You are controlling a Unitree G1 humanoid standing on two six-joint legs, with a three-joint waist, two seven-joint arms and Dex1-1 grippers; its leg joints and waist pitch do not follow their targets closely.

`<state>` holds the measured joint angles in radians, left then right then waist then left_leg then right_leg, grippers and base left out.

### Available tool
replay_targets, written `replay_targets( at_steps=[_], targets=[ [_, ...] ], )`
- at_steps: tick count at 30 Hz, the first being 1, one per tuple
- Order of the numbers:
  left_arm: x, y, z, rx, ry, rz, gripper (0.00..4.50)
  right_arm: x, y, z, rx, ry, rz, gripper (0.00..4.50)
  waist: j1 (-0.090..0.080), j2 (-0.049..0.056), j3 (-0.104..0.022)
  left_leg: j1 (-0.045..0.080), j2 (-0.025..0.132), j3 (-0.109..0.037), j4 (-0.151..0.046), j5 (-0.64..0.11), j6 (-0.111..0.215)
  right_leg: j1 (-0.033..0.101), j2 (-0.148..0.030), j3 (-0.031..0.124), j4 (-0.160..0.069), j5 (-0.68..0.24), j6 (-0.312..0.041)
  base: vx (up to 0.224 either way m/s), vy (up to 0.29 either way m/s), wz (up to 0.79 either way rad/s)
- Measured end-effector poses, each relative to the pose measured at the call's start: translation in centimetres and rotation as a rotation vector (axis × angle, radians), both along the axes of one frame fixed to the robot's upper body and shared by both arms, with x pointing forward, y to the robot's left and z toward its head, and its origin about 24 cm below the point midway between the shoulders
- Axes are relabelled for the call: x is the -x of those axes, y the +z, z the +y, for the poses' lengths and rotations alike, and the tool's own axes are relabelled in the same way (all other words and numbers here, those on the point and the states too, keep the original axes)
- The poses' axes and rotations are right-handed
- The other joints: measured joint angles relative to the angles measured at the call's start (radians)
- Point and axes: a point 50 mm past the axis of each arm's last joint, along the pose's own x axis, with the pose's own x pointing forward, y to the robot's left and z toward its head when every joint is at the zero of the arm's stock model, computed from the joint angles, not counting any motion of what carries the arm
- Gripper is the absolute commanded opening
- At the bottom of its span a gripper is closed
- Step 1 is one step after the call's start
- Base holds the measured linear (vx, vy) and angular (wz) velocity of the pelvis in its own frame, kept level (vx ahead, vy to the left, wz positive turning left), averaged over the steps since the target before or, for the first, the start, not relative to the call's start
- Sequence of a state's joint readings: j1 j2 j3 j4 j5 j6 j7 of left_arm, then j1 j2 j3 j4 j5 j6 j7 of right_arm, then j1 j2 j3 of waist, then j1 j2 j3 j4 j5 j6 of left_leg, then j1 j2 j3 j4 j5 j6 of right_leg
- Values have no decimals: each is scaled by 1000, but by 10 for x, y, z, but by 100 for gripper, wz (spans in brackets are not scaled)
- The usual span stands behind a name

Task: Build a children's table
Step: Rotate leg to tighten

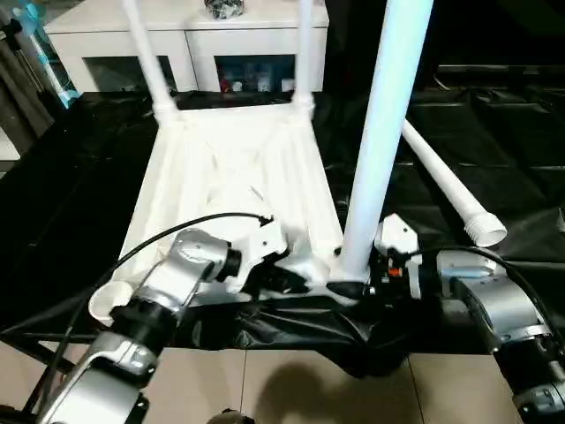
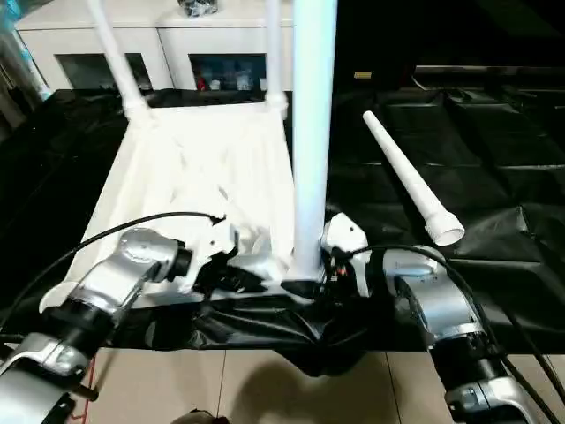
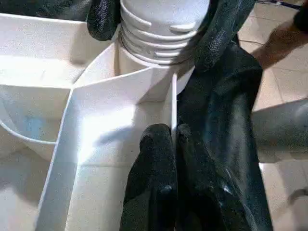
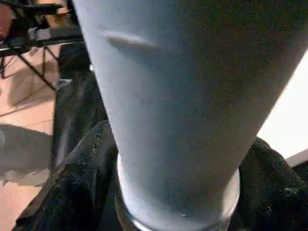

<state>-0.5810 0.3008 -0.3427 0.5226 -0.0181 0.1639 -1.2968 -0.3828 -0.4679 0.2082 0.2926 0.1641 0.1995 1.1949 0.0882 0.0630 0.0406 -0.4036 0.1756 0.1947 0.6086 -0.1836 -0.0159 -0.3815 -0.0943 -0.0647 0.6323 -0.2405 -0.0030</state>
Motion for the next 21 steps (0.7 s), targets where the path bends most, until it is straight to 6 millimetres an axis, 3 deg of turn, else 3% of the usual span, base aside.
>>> replay_targets(
  at_steps=[5, 14, 16, 17, 21],
  targets=[
    [1, 0, 1, 1, -10, 7, 0, 1, 1, 0, 7, 10, 8, 282, 1, 0, 0, 0, 0, 0, 0, 0, 0, 0, 0, 0, 0, 0, 0, 0, 0, 0],
    [-1, -3, -1, 2, 43, -7, 0, -1, -4, 3, -11, -64, 5, 273, -1, 0, 0, 1, 0, 0, 1, 0, 0, 1, 0, 0, 1, 1, 0, 0, 0, 0],
    [-8, -4, -4, -3, 120, -28, 0, -9, -8, 6, -21, -190, -14, 273, -9, -1, 0, 2, 0, 0, 1, 2, 1, 1, 0, 1, 1, 3, 1, 0, 0, 0],
    [-12, -3, -6, -9, 162, -45, 0, -16, -9, 10, -21, -266, -34, 272, -25, -1, 0, 2, 0, 1, 1, 2, -1, 1, 0, 1, 1, 5, 0, 0, 0, 0],
    [-24, -4, -21, -9, 303, -65, 0, -37, -14, 16, -43, -514, -59, 272, -58, -1, -1, 4, 0, 1, 0, 3, -5, 1, 0, 2, -1, 10, -3, 0, 0, 0]
  ],
)
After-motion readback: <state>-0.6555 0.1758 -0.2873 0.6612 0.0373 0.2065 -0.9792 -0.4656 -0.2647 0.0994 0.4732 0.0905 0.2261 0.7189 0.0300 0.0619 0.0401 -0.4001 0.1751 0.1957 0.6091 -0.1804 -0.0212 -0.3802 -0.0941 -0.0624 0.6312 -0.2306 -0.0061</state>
